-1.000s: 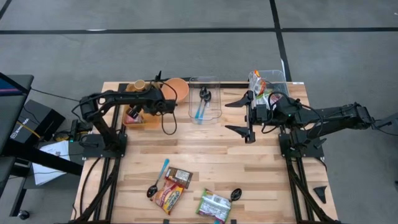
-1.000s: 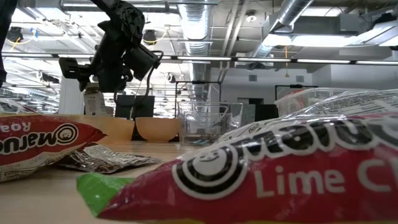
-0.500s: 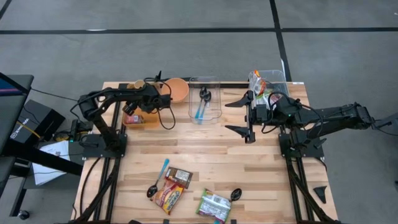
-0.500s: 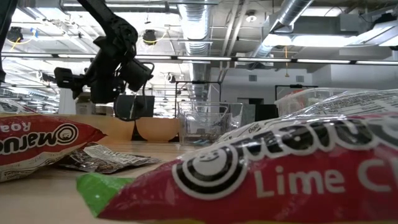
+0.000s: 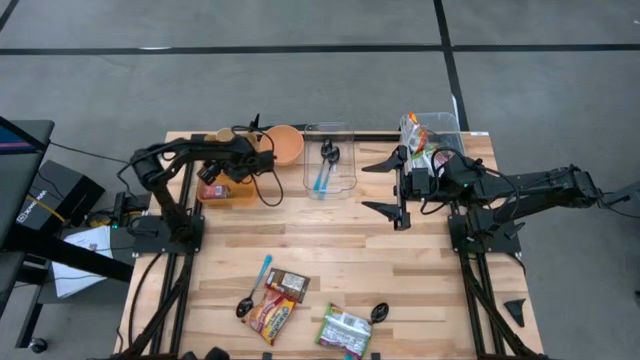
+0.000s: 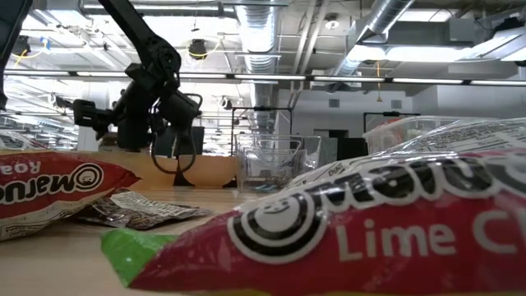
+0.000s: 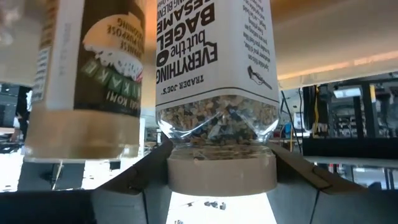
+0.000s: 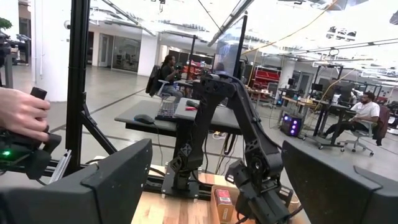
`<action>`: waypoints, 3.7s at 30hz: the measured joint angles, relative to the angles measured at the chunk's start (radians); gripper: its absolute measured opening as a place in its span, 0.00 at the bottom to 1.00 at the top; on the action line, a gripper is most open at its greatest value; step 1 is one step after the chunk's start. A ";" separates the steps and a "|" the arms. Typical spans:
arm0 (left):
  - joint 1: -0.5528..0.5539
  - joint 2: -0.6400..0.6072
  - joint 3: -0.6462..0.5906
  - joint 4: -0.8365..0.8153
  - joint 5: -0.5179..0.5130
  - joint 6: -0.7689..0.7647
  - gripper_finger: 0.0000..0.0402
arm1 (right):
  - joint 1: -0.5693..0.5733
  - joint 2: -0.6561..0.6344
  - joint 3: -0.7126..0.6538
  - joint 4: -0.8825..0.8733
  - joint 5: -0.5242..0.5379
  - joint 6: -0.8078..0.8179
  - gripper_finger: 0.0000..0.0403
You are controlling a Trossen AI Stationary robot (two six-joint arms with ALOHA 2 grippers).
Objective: Pick & Place Food Item
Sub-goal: Put the white seasoning bottle into the orange bin, then put the red noodle pack into the transparent bin
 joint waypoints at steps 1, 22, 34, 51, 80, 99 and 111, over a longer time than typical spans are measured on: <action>0.003 0.012 0.000 0.000 -0.008 0.000 0.49 | 0.000 0.000 0.000 0.000 0.000 0.000 0.88; 0.023 0.044 0.000 0.012 0.000 -0.030 0.49 | 0.000 0.000 0.000 -0.008 0.000 0.000 0.88; 0.018 0.044 0.000 0.011 0.031 -0.082 0.59 | 0.000 0.000 0.000 -0.008 0.000 0.000 0.88; 0.012 0.025 0.000 -0.062 0.028 -0.236 0.80 | 0.000 0.000 0.000 -0.009 0.000 0.000 0.88; -0.566 -0.499 0.000 0.435 0.300 -0.406 0.79 | 0.000 0.000 0.000 -0.012 0.002 0.011 0.88; -0.762 -0.693 0.000 0.823 0.667 -0.860 0.79 | 0.000 0.000 0.000 -0.016 0.004 0.011 0.88; -0.765 -0.686 0.000 0.815 0.775 -0.886 0.79 | 0.000 0.000 0.000 -0.019 0.005 0.011 0.88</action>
